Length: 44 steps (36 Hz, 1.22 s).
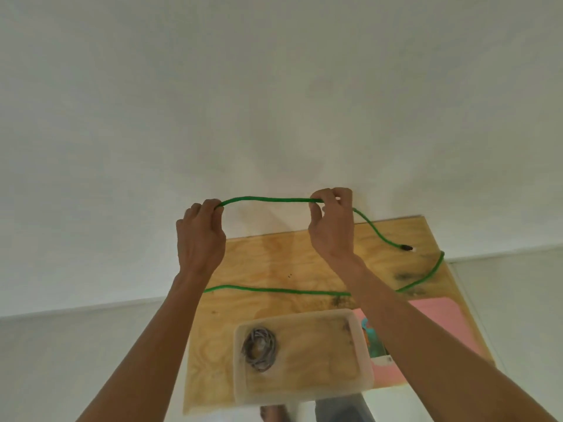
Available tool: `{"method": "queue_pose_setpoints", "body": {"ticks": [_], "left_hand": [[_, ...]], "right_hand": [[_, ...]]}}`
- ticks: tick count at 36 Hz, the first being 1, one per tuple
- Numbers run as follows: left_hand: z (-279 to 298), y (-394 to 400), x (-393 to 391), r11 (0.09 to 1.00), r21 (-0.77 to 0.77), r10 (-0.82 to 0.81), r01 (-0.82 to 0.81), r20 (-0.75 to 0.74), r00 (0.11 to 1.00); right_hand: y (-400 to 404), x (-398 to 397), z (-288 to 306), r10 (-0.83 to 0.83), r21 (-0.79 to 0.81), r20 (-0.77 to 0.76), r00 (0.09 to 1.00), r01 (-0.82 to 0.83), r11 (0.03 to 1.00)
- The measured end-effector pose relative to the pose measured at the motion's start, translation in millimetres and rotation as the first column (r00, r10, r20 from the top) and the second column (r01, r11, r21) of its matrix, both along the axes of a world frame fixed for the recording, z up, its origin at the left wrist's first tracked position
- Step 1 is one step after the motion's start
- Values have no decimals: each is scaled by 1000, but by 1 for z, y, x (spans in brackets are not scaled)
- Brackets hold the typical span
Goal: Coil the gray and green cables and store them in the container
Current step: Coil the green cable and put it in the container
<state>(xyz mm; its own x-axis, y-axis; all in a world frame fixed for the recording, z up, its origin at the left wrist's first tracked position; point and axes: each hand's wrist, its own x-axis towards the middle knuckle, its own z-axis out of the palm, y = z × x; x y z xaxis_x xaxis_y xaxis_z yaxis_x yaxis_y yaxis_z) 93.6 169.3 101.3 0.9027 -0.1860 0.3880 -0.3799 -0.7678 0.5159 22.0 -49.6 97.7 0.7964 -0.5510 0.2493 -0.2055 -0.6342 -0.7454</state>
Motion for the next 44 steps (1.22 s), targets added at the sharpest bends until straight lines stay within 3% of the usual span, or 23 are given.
{"method": "queue_pose_setpoints", "body": {"ticks": [3, 6, 9, 11, 13, 16, 19, 23, 27, 33, 37, 39, 41, 44], "left_hand": [[36, -3, -13, 985, -168, -22, 27, 31, 999], [74, -15, -27, 952, -304, -50, 40, -28, 998], [105, -32, -37, 899, -437, -96, 17, -159, 983], [120, -45, -41, 831, -557, -159, 0, -237, 959], [134, -56, -46, 746, -666, -235, -18, -289, 928], [154, -67, -54, 607, -791, -359, -74, -356, 863], [171, -73, -64, 517, -855, -493, -42, -337, 802], [163, -75, -72, 611, -789, -546, 67, -358, 758], [141, -84, -93, 700, -651, -646, 295, -399, 651], [119, -109, -119, 724, -591, -653, 356, -421, 630], [127, -127, -135, 756, -583, -599, 297, -434, 673], [131, -134, -139, 768, -589, -574, 251, -461, 676], [135, -138, -142, 747, -643, -564, 169, -479, 672], [148, -139, -145, 614, -790, -594, -16, -475, 649]], "right_hand": [[9, -7, 22, 5, 56, 107, 994, -11, 998], [23, -19, 42, 33, 84, 108, 994, -42, 996], [43, -40, 57, 218, 179, -21, 976, -211, 961], [57, -56, 61, 437, 273, -172, 883, -384, 882], [68, -67, 58, 531, 269, -235, 814, -470, 840], [73, -75, 60, 462, 195, -128, 877, -435, 879], [63, -78, 76, 429, 284, 13, 903, -415, 864], [34, -77, 108, 368, 423, 191, 910, -415, 805], [-7, -75, 143, 270, 528, 291, 918, -390, 754], [-59, -64, 175, 203, 641, 347, 916, -389, 662], [-75, -52, 180, 211, 688, 334, 918, -391, 612], [-77, -47, 181, 220, 657, 280, 934, -354, 666], [-77, -43, 178, 214, 490, 134, 968, -252, 835], [-78, -40, 169, 190, 208, 115, 975, -211, 955]]}}
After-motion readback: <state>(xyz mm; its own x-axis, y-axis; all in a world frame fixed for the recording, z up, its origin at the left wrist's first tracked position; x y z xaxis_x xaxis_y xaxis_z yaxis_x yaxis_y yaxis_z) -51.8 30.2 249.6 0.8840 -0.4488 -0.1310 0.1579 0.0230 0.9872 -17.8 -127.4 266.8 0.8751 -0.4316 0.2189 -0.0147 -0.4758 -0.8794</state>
